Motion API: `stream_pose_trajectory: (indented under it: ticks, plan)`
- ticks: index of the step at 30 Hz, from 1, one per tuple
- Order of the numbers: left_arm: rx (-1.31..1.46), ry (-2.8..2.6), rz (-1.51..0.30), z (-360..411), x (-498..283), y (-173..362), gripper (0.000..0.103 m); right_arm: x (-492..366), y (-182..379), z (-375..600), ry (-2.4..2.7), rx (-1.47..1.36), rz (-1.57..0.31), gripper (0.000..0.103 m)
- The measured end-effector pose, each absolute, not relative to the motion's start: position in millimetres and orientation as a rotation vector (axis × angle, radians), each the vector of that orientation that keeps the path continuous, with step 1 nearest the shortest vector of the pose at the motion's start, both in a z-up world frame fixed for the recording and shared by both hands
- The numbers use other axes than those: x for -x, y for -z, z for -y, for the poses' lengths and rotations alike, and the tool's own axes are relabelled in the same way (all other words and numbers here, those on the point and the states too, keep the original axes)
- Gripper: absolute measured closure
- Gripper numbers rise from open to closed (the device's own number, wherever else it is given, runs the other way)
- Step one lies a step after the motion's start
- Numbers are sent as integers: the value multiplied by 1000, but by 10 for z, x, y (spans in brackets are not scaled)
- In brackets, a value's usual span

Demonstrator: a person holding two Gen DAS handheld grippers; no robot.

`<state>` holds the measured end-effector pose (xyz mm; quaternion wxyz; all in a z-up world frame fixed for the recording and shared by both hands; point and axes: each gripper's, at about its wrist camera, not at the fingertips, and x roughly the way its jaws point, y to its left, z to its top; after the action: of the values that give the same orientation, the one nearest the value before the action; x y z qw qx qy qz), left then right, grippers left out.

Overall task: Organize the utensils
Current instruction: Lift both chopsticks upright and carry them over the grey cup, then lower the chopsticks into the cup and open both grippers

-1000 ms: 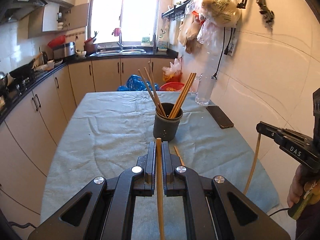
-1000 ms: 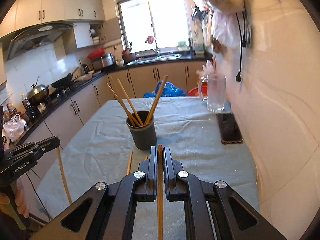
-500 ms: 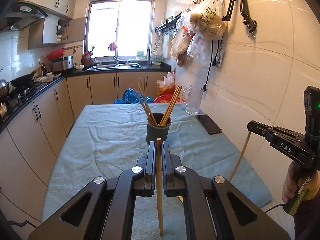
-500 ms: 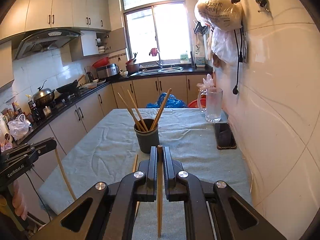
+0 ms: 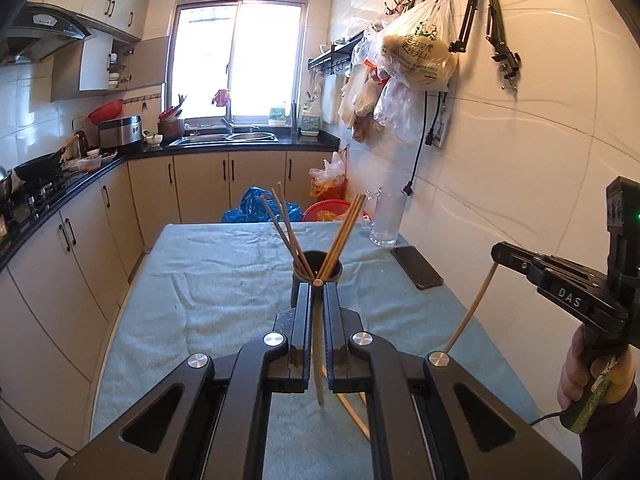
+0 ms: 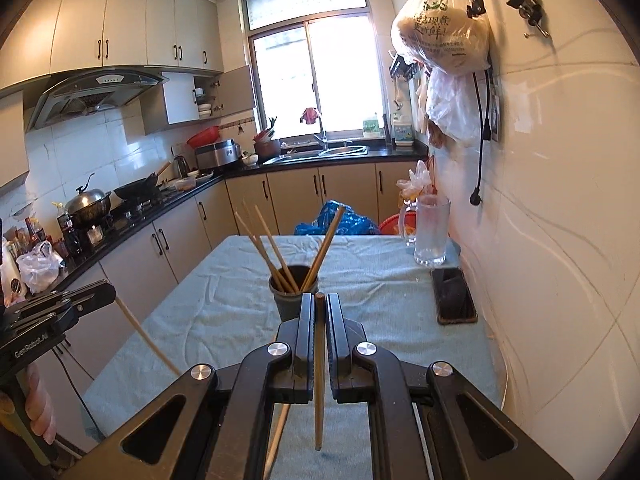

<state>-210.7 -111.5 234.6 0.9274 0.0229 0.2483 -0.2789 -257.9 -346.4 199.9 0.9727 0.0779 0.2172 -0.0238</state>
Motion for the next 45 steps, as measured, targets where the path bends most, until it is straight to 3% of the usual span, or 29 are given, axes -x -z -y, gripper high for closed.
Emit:
stream_pose_trajectory:
  ticks: [22, 38, 40, 42, 45]
  plan:
    - [49, 549, -357, 1729, 679, -3352, 98, 1161, -2793, 3875, -5, -325, -296, 97]
    - [48, 502, -549, 2073, 19, -2556, 98, 530, -2036, 3921, 44, -322, -445, 97]
    - [52, 503, -550, 2043, 43, -2548, 93, 504, -1961, 3938, 45, -331, -462, 96]
    - [61, 511, -555, 1992, 101, -2559, 74, 499, -1893, 3968, 46, -353, -472, 96]
    - [80, 515, -541, 1889, 219, -2611, 63, 508, -1871, 3989, 51, -361, -477, 94]
